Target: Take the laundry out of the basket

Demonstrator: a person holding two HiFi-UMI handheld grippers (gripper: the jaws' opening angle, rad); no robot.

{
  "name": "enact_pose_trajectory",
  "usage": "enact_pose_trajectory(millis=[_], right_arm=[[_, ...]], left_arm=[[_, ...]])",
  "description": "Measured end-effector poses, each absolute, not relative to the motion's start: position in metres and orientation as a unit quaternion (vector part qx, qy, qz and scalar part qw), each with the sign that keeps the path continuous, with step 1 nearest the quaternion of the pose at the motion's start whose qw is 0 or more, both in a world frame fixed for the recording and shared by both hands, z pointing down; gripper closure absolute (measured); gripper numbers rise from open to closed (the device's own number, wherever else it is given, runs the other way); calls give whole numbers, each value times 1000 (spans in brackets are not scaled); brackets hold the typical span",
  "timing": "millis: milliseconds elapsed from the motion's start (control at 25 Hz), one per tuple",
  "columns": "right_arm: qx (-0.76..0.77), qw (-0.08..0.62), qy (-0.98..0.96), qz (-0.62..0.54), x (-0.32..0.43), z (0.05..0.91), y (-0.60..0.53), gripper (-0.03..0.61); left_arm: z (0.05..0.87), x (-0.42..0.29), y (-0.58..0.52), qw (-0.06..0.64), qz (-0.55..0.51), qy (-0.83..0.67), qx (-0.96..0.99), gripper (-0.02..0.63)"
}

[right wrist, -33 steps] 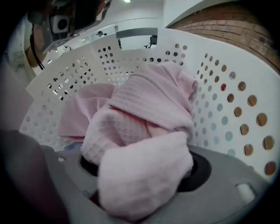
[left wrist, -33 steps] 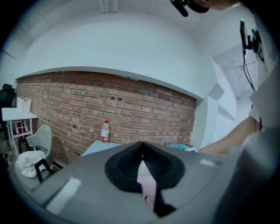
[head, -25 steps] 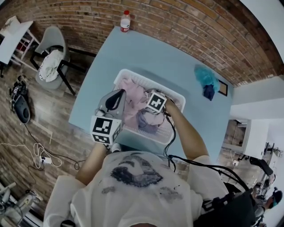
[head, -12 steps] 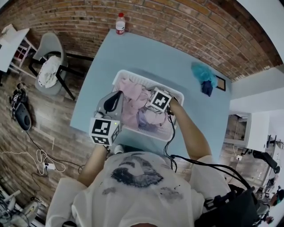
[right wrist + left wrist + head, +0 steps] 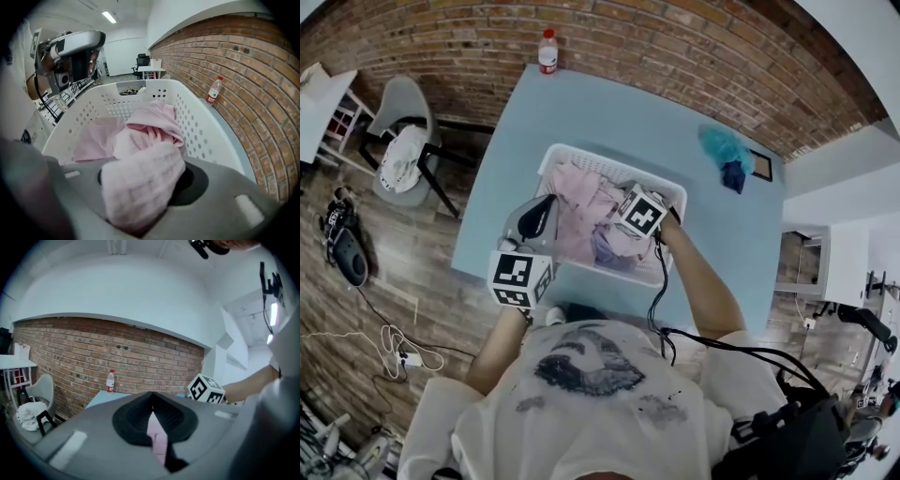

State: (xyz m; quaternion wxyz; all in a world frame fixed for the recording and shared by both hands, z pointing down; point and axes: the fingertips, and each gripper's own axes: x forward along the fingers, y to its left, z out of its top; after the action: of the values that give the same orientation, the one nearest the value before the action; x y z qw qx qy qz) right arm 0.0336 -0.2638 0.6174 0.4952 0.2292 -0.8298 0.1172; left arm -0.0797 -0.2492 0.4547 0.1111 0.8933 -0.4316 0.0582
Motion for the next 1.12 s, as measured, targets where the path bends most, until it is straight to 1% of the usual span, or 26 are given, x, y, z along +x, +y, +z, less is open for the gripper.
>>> enact_pose_trajectory(millis=[160,320,560,920,1120], right_arm=[[264,494,-824,85,39,596,-260,423],[294,485,-821,62,40,569,-256,431],[340,474,-812,21,41,522,-249,433],[414,435,-799,-11,44,448,-228,433],[467,412,-782,-20,70,398,-207,434]], left_arm=[[451,-84,-241,107,57,-428,895,623],[448,-90,-231,104,56,-424,898,623],[439,-94,-213,91,51,-411,906,623],[406,-114,-194,51,40,-401,914,623],[389,-109,-173,35,34,-378,924,623]])
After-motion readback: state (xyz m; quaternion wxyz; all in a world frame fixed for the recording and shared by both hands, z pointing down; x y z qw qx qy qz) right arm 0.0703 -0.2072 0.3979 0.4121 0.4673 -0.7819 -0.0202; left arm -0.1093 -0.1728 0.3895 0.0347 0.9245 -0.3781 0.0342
